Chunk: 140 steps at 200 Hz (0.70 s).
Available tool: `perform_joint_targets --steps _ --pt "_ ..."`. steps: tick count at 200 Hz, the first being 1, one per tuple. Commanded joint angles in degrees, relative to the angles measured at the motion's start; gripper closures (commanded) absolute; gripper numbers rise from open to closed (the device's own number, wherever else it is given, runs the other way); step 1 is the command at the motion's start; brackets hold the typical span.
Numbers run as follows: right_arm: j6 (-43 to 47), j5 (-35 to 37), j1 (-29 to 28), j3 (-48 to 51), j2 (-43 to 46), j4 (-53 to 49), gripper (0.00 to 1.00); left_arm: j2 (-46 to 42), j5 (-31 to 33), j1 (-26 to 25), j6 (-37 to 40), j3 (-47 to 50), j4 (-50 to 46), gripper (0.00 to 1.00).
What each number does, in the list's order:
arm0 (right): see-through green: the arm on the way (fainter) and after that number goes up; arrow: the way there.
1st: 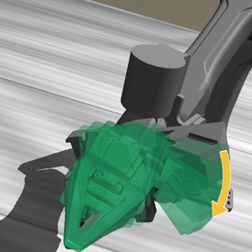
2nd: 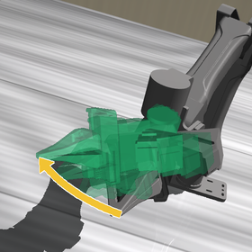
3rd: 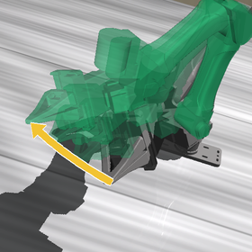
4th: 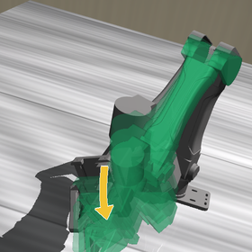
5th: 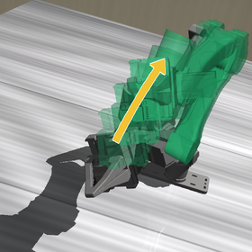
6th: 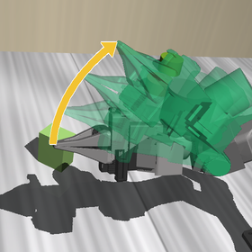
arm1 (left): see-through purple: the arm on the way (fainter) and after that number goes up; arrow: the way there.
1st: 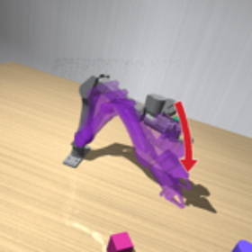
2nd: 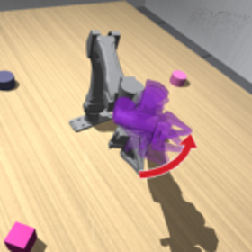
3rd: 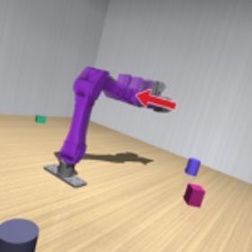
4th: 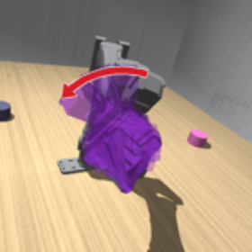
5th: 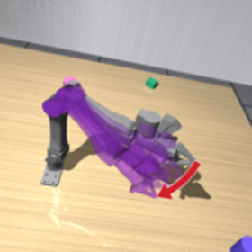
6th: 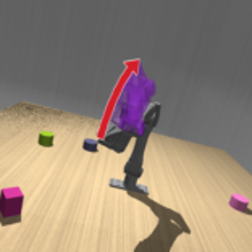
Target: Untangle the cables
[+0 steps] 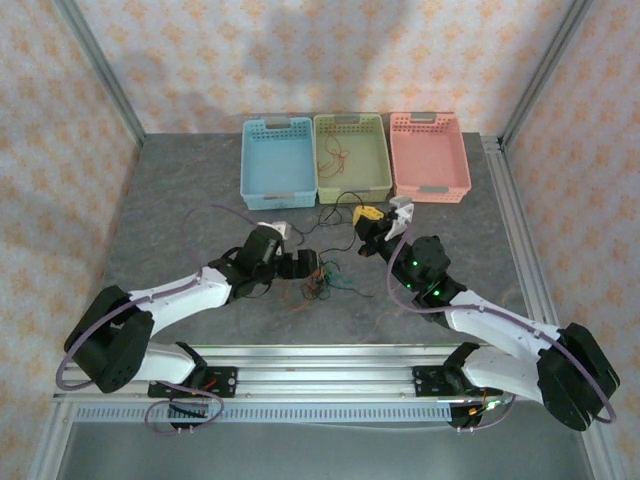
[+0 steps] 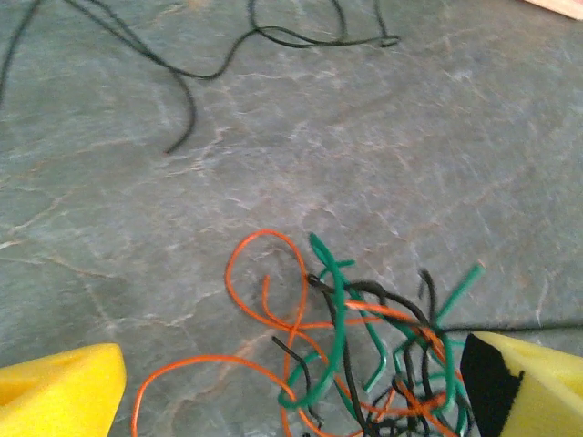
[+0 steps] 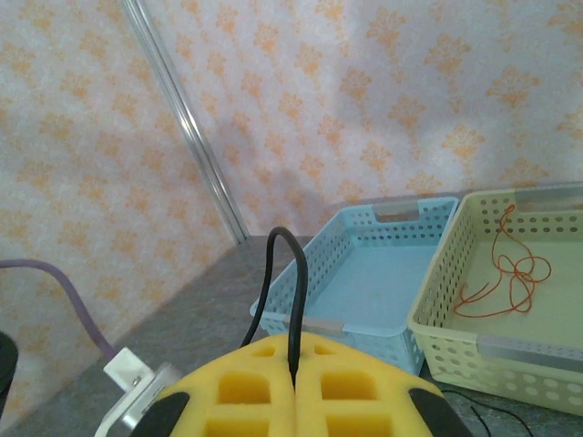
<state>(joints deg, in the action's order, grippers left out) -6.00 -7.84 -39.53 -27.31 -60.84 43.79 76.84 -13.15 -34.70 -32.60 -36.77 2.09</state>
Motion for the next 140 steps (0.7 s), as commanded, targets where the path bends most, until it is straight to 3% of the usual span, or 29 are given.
perform_joint_targets --steps 1,50,67,98,140 --pt "-1.38 0.79 0.38 0.33 0.81 0.99 1.00 -1.13 -0.56 -1.95 4.22 -0.05 3.19 0.04" --pt "-2.16 0.60 1.03 -0.02 -0.10 0.02 1.00 -4.02 -0.48 -6.58 8.97 2.32 4.49 0.07" --pt "-3.03 -1.08 1.12 -0.26 -1.00 0.68 1.00 -4.29 2.79 -8.17 9.90 2.36 4.45 0.07" --pt "-3.73 -3.40 1.12 -0.39 -1.33 1.32 1.00 -0.01 11.27 -8.28 11.18 -4.76 1.22 0.11" --pt "-4.17 -4.07 1.30 -0.71 1.27 -0.85 1.00 9.42 15.39 -8.26 14.95 -10.71 4.32 0.19"
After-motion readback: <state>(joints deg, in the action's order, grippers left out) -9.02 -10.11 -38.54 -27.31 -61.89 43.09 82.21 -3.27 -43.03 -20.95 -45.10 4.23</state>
